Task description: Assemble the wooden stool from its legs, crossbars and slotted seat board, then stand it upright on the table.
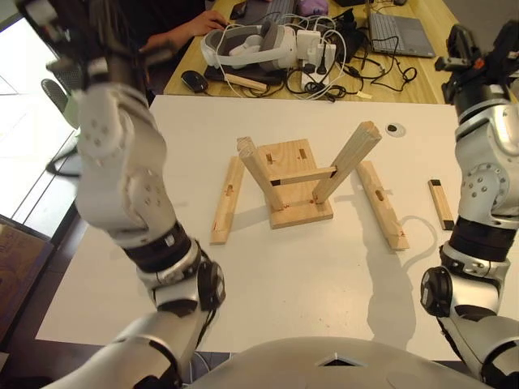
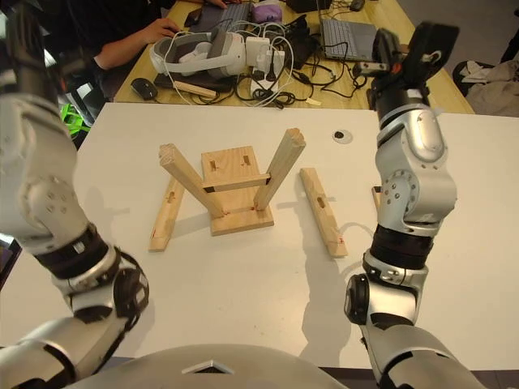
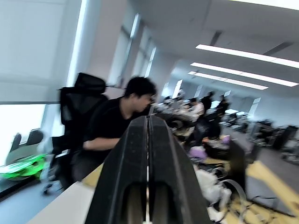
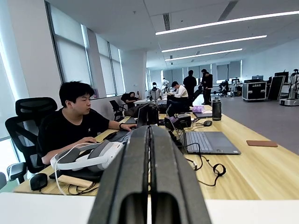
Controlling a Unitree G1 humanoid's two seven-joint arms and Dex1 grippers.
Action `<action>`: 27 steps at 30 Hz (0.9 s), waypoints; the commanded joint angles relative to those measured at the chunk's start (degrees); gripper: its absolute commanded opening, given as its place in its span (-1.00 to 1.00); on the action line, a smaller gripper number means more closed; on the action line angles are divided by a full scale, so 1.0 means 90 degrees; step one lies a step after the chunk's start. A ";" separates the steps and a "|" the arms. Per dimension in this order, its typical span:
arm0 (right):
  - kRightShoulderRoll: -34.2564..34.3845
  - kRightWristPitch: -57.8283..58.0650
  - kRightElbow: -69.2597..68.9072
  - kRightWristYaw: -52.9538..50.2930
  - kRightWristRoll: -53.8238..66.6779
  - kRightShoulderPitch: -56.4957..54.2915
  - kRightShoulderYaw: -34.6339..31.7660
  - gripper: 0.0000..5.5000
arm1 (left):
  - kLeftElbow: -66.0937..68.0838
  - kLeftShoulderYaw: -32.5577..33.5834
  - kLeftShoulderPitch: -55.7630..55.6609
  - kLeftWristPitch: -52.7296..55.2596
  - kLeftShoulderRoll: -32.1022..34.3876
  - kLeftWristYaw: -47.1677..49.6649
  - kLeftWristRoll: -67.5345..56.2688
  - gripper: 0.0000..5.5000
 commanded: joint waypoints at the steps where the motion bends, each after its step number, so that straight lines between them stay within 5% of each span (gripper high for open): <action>1: 0.0332 0.0394 -0.0525 -0.0067 0.0166 0.0344 0.0423 -1.00 | -0.0049 0.0091 0.0051 0.1277 -0.0278 -0.0684 -0.1986 -0.99; 5: 0.0285 0.0741 -0.0746 0.0001 0.0340 0.0309 0.0423 -1.00 | -0.0918 -0.1855 0.2926 0.2628 0.0482 -0.0782 -0.1732 -0.99; 9: 0.0281 0.0905 -0.0947 0.0070 0.0519 0.0211 0.0432 -1.00 | -0.1049 -0.2344 0.3556 0.2505 0.0001 -0.0312 -0.1532 -0.99; 14: 0.0429 0.0759 -0.1297 0.0485 0.1402 -0.0106 0.0222 -1.00 | -0.0908 -0.1709 0.2657 0.1649 -0.0547 0.0107 -0.1513 -0.99; 22: -0.0988 0.2429 -0.2510 0.1608 0.8095 0.0570 -0.0103 -1.00 | -0.0702 -0.0205 0.1819 0.0571 -0.0608 0.0708 -0.1728 -0.99; 27: -0.2200 0.3214 -0.3375 0.2498 0.7780 0.1981 0.0718 -1.00 | -0.0131 0.0729 0.1623 -0.0230 0.0148 0.0992 -0.1185 -0.99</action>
